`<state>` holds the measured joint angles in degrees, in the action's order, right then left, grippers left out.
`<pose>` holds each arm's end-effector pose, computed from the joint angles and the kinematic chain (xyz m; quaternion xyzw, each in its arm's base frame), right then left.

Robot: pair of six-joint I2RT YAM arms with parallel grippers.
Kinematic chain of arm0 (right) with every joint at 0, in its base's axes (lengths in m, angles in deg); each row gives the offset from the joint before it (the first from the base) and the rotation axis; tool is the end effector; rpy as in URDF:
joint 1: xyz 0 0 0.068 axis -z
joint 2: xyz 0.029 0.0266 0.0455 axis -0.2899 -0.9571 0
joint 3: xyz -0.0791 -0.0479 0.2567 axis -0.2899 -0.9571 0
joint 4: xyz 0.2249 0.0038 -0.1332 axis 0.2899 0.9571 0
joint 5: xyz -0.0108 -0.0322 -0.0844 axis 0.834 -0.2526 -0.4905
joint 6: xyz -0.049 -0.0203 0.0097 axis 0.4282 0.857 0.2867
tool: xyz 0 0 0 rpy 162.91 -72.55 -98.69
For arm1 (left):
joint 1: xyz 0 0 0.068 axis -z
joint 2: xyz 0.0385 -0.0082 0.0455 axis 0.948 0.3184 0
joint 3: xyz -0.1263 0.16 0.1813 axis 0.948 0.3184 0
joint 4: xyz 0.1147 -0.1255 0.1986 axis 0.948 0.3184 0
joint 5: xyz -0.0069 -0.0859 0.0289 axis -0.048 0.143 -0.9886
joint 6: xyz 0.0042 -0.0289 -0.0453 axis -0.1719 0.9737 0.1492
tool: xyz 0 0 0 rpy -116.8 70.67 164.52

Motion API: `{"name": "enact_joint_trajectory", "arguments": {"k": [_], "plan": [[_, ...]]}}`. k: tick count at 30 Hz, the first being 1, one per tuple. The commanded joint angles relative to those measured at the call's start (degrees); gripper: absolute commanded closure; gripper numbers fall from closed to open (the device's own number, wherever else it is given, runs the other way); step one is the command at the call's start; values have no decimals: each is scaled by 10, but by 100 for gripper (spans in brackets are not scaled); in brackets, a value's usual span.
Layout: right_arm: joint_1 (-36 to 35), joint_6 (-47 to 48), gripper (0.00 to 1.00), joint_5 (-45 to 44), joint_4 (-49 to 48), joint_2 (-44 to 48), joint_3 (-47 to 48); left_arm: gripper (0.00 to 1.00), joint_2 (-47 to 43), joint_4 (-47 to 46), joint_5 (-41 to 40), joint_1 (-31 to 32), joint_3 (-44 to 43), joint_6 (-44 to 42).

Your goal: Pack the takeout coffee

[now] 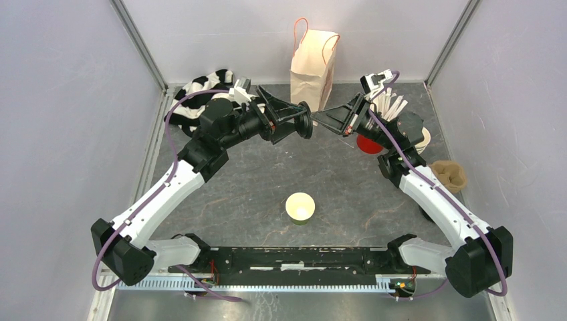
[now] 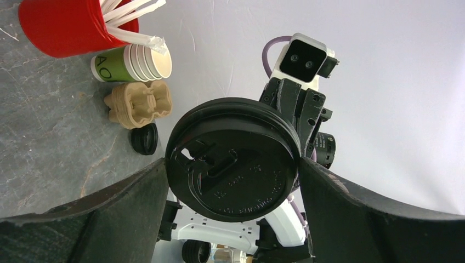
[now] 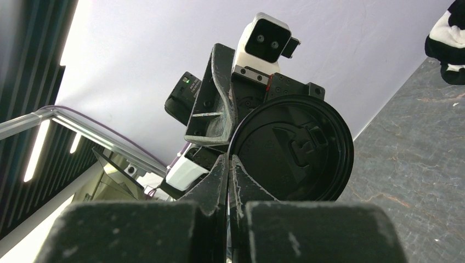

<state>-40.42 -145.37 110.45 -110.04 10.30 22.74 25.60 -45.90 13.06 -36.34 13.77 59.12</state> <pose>0.2278 0.1241 0.4009 -0.0025 0.5876 0.7362 0.3358 0.2204 -0.1708 0.4109 -0.1210 0.7090 -0.6362 0.2790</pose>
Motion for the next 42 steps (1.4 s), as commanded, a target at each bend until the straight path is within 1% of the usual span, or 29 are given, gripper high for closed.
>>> {"name": "enact_joint_trajectory", "arguments": {"k": [1, 5, 10, 13, 28, 34, 38, 42], "plan": [[-5, 22, 100, 6, 2, 5, 20, 10, 0, -14, 8, -1, -32, 15], [-7, 28, 100, 5, 7, 5, 23, 13, 0, -13, 6, -1, -36, 11], [-9, 51, 100, 5, 36, 7, 36, 17, 0, 12, 3, -1, -39, 4], [-12, 54, 100, 4, 37, 7, 37, 17, 0, 17, 2, -1, -40, 2], [-18, 62, 100, 2, 46, 2, 43, 13, 2, 22, 6, -1, -42, 1], [-20, 64, 100, 0, 47, 1, 42, 14, 0, 24, 8, -1, -40, -1], [-20, 71, 100, -3, 53, 3, 42, 19, -4, 28, 8, -1, -36, -4], [-20, 76, 100, -5, 59, 6, 40, 21, -9, 34, 4, 0, -31, -8]]}}
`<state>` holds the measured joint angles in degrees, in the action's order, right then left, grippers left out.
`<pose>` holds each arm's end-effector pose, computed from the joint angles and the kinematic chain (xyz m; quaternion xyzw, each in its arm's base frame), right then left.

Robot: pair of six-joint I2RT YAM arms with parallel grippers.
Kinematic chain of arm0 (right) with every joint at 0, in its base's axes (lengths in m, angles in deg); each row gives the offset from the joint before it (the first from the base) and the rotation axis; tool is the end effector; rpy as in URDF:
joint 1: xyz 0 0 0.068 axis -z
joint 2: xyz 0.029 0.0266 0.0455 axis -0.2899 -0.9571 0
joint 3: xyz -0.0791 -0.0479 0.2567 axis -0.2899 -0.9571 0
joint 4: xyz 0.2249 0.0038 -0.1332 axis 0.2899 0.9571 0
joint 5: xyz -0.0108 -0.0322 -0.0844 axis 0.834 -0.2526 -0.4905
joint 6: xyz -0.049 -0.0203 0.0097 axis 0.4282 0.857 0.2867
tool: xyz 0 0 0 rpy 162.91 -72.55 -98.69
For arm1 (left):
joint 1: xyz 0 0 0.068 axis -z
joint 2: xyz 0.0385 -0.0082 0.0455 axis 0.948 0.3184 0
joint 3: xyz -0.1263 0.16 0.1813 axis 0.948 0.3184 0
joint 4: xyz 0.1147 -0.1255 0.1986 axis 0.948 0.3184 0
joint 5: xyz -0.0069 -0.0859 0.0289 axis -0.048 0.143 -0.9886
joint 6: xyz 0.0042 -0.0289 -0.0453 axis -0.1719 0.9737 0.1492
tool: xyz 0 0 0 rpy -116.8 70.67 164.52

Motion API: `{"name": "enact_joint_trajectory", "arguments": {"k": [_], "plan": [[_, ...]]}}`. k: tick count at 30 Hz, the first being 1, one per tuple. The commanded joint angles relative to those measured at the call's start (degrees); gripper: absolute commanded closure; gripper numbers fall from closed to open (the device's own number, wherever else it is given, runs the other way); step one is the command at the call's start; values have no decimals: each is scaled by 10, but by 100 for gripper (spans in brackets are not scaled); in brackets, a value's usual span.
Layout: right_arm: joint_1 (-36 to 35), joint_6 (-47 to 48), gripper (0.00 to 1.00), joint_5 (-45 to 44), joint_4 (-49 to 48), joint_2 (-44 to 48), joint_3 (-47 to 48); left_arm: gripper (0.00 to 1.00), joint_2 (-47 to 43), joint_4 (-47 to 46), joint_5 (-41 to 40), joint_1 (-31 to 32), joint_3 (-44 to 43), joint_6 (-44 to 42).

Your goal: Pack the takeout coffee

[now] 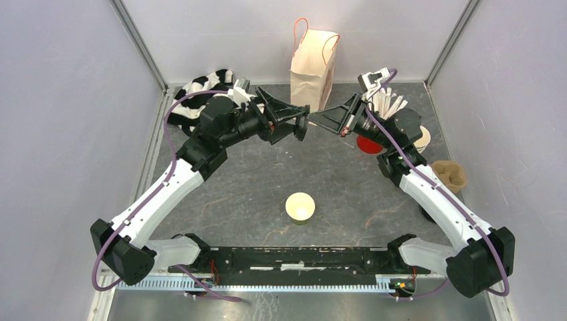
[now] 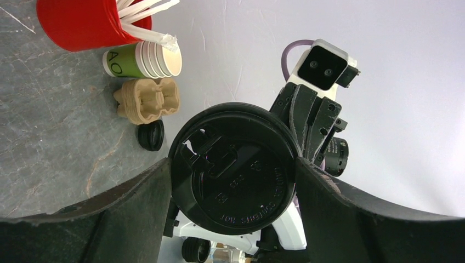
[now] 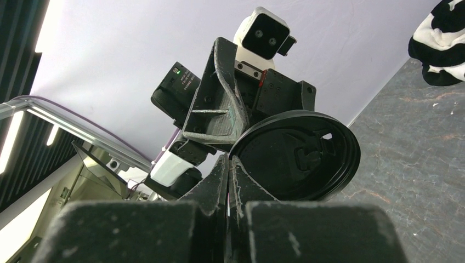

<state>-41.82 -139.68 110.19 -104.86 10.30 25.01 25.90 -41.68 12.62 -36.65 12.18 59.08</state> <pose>0.2262 0.1302 0.4062 -0.0243 0.6018 0.7172 0.3504 0.2213 -0.1693 0.4114 -0.1345 0.7233 -0.6210 0.2703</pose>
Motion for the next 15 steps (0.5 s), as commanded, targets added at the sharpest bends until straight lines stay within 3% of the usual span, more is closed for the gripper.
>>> {"name": "enact_joint_trajectory", "arguments": {"k": [1, 6, 9, 11, 15], "plan": [[-6, 20, 97, -5, 7, 7, 16, 21, -13, -5, 8, 2, -15, -10], [1, 74, 68, -1, 79, 13, 37, 21, -20, 21, -4, 2, -19, -32], [31, 172, 51, 0, 236, 22, 76, 21, -24, 87, -21, 2, -37, -81], [67, 268, 44, -14, 367, 31, 107, 21, -31, 132, -35, 2, -43, -116], [147, 417, 42, -19, 539, 47, 134, 23, -51, 218, -62, 8, -46, -187]]}}
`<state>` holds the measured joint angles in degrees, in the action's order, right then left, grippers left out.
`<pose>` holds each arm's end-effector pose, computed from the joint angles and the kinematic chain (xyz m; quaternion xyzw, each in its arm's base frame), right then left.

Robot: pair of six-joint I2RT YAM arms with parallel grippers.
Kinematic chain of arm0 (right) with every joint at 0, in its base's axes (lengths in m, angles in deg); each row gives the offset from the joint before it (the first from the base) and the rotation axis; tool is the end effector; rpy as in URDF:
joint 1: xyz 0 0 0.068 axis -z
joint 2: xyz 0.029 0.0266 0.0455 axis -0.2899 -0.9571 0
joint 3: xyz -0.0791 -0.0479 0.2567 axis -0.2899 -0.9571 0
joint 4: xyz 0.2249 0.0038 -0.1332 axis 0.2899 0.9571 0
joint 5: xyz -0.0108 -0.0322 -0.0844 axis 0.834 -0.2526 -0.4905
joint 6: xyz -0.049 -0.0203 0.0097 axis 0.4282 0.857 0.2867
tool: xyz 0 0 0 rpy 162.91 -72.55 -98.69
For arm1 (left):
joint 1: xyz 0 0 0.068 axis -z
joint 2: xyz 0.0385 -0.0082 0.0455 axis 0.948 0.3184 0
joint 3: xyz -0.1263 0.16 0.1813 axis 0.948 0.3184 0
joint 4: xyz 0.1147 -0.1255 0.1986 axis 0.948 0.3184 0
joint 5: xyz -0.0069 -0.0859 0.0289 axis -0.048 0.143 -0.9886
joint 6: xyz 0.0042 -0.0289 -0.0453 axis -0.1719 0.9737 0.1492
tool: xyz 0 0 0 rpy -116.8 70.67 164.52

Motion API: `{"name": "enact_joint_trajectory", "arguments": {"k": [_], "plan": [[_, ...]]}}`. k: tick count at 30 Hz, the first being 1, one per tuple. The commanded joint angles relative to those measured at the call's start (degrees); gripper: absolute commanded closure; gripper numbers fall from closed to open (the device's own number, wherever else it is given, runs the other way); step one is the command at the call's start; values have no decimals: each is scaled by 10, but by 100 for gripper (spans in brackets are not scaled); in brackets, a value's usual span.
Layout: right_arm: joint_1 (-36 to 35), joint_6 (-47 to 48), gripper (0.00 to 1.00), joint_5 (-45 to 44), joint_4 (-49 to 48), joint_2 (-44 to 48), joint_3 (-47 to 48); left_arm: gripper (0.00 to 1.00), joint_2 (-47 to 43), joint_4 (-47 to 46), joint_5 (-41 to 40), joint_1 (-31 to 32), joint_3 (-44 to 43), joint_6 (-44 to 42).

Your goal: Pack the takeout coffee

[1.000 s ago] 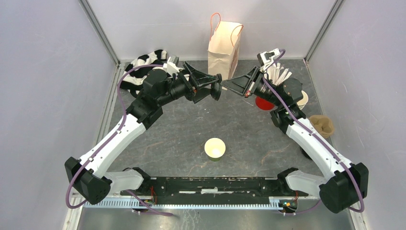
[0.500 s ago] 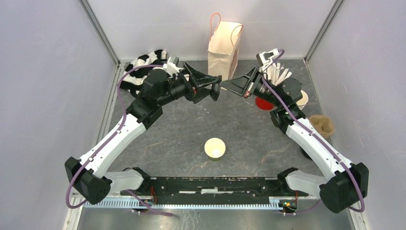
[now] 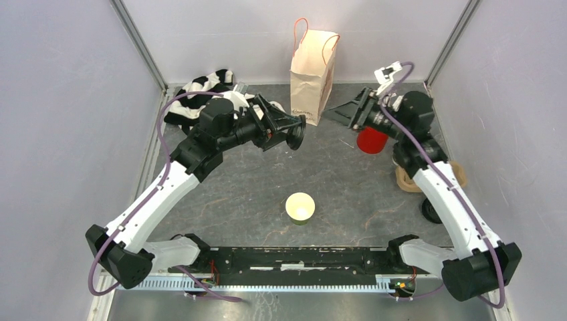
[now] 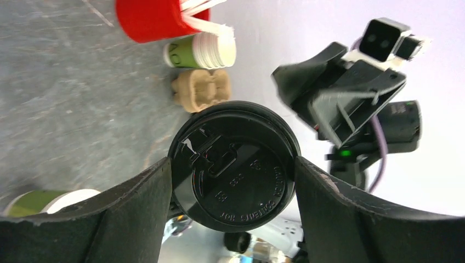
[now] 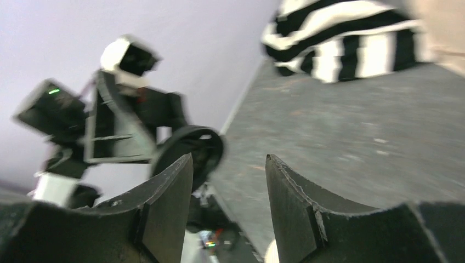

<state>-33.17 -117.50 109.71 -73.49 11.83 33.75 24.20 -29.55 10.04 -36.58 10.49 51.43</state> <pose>0.2372 0.0927 0.4113 -0.0126 0.7085 0.5725 0.4125 0.2109 -0.1606 0.4067 -0.1233 0.7733 -0.5538 0.2830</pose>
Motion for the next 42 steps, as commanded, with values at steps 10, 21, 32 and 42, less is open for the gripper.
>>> {"name": "enact_joint_trajectory", "arguments": {"k": [10, 21, 32, 42], "plan": [[69, 341, 40, -100, 369, 88, 41, 26, 16, 264, -263, 202, -56, -222], [68, 384, 38, -145, 411, 114, 54, 27, 151, 322, -455, 341, -90, -233], [66, 395, 37, -159, 411, 122, 51, 27, 188, 306, -450, 349, -68, -246], [66, 394, 37, -162, 409, 126, 40, 27, 204, 307, -435, 356, -47, -248]]}}
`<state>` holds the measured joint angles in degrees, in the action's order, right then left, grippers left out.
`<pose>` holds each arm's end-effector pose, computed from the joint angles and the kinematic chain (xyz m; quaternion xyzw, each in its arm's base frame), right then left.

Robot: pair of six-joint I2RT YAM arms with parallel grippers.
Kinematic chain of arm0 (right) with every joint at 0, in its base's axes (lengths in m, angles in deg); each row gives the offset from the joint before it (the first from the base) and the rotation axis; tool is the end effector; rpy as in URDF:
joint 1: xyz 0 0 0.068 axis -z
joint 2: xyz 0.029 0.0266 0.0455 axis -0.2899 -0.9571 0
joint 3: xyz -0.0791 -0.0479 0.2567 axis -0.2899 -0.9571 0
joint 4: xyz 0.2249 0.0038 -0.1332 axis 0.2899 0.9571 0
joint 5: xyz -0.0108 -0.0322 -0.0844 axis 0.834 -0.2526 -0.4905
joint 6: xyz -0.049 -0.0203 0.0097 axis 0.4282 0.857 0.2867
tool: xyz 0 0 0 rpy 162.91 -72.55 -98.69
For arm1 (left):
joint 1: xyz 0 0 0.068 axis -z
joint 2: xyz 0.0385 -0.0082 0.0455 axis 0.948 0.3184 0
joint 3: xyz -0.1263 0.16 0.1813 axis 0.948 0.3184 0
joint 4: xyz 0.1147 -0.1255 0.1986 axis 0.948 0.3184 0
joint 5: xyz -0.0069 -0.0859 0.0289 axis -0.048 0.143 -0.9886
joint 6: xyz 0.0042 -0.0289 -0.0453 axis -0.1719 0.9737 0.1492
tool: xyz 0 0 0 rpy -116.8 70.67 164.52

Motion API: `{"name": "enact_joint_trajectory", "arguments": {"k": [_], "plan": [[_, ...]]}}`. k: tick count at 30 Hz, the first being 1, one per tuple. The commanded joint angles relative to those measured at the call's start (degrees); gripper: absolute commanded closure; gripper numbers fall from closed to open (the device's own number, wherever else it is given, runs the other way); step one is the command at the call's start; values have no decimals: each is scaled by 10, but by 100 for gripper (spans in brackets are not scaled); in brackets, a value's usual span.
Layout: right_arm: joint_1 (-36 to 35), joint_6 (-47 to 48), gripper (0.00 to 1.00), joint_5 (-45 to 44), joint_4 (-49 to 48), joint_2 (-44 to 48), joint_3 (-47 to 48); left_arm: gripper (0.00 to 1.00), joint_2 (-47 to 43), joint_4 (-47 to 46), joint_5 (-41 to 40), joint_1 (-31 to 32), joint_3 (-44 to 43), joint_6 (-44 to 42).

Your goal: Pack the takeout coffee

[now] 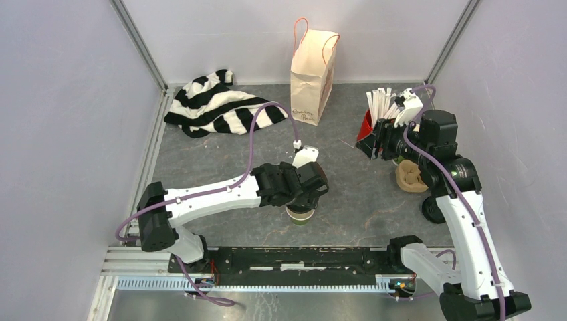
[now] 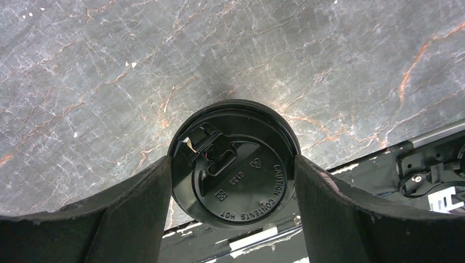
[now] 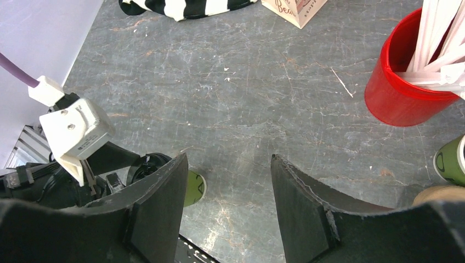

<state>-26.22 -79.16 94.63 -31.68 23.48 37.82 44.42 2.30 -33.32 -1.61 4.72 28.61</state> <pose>0.1716 0.0428 0.4008 -0.0702 0.8357 0.2791 0.4677 0.1226 -0.2903 0.2975 0.1510 0.9330 -0.0994 0.3111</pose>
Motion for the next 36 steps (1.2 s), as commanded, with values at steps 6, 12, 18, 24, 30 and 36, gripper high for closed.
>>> {"name": "enact_joint_trajectory", "arguments": {"k": [6, 12, 18, 24, 30, 36], "plan": [[-3, 6, 36, -4, -16, 8, -10, 26, 4, -12, 11, 9, 19, -23], [-3, 2, 36, 2, -20, 7, -16, 25, 16, -13, 11, 12, 16, -26], [-4, 2, 36, 4, -19, 7, -18, 24, 23, -15, 12, 14, 13, -29], [-4, 1, 36, 5, -21, 9, -21, 22, 24, -16, 13, 16, 17, -28], [-4, -1, 36, 7, -22, 11, -24, 22, 28, -16, 13, 17, 8, -33], [-5, -1, 36, 11, -22, 13, -34, 12, 23, -14, 12, 19, 11, -30]]}}
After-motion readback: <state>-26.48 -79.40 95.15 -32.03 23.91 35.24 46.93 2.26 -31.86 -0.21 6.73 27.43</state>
